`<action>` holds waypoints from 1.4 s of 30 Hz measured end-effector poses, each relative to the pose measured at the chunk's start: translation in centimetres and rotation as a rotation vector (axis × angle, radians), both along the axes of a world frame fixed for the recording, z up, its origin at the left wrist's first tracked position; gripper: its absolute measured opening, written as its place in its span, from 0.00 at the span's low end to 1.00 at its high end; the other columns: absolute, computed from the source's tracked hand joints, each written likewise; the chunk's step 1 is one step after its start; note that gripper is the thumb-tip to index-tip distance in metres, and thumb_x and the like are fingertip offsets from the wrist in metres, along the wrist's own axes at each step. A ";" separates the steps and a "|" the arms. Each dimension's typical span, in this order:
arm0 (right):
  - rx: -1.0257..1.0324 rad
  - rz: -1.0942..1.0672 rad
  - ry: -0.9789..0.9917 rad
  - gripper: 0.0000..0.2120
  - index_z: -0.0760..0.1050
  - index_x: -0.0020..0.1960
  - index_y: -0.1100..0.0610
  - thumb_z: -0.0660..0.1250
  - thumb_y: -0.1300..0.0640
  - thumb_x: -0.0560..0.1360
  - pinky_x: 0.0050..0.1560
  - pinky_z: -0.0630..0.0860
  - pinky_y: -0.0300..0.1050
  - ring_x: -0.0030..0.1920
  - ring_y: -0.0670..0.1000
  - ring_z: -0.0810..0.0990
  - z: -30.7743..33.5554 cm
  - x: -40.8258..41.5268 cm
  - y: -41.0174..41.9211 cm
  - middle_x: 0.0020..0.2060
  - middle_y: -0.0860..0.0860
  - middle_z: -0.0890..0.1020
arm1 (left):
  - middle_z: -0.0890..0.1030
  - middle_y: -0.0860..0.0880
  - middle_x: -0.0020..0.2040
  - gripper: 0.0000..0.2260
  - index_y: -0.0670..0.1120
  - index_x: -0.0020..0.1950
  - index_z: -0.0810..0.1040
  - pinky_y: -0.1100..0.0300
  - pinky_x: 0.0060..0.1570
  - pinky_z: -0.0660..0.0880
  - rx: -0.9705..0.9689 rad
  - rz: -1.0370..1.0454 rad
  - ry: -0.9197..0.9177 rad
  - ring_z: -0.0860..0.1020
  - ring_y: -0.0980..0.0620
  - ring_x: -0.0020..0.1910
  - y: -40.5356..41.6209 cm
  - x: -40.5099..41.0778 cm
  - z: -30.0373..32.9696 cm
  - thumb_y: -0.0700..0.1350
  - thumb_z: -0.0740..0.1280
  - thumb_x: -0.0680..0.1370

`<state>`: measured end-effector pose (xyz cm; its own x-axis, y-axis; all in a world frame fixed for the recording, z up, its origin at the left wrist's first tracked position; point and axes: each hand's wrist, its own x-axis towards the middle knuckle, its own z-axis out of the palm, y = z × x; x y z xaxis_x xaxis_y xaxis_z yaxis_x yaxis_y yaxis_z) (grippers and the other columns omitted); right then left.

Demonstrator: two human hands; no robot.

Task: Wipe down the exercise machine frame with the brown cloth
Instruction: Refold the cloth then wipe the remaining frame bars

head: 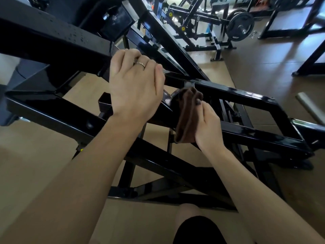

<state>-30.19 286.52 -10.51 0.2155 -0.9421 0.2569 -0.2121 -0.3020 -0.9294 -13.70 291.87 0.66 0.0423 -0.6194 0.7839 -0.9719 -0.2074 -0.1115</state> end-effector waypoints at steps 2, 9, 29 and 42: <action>-0.029 -0.075 0.148 0.19 0.75 0.46 0.52 0.51 0.49 0.88 0.60 0.72 0.56 0.55 0.52 0.72 -1.1 -1.5 -0.1 0.46 0.47 0.80 | 0.82 0.42 0.47 0.19 0.40 0.48 0.81 0.48 0.66 0.62 -0.058 0.040 -0.072 0.78 0.39 0.57 -0.3 0.1 -0.4 0.45 0.53 0.85; 0.003 0.030 0.094 0.25 0.60 0.74 0.29 0.42 0.28 0.79 0.55 0.70 0.50 0.52 0.44 0.76 5.1 3.7 0.7 0.55 0.42 0.79 | 0.84 0.47 0.46 0.18 0.43 0.46 0.82 0.51 0.65 0.67 -0.266 -0.041 -0.228 0.80 0.44 0.53 -1.2 1.0 -1.3 0.44 0.54 0.85; -0.093 -0.363 0.149 0.23 0.71 0.71 0.53 0.51 0.42 0.84 0.64 0.74 0.61 0.63 0.51 0.73 -11.3 -7.0 3.1 0.63 0.48 0.74 | 0.84 0.49 0.43 0.16 0.44 0.43 0.81 0.51 0.59 0.67 -0.445 -0.165 -0.311 0.80 0.45 0.49 -2.4 2.3 -2.8 0.44 0.56 0.82; -0.225 -0.310 0.172 0.19 0.68 0.68 0.43 0.54 0.38 0.82 0.64 0.75 0.57 0.65 0.50 0.72 -5.2 -0.8 3.2 0.65 0.45 0.71 | 0.83 0.49 0.42 0.13 0.44 0.42 0.80 0.51 0.59 0.66 -0.426 -0.169 -0.338 0.79 0.44 0.47 -2.3 2.5 -2.8 0.43 0.58 0.81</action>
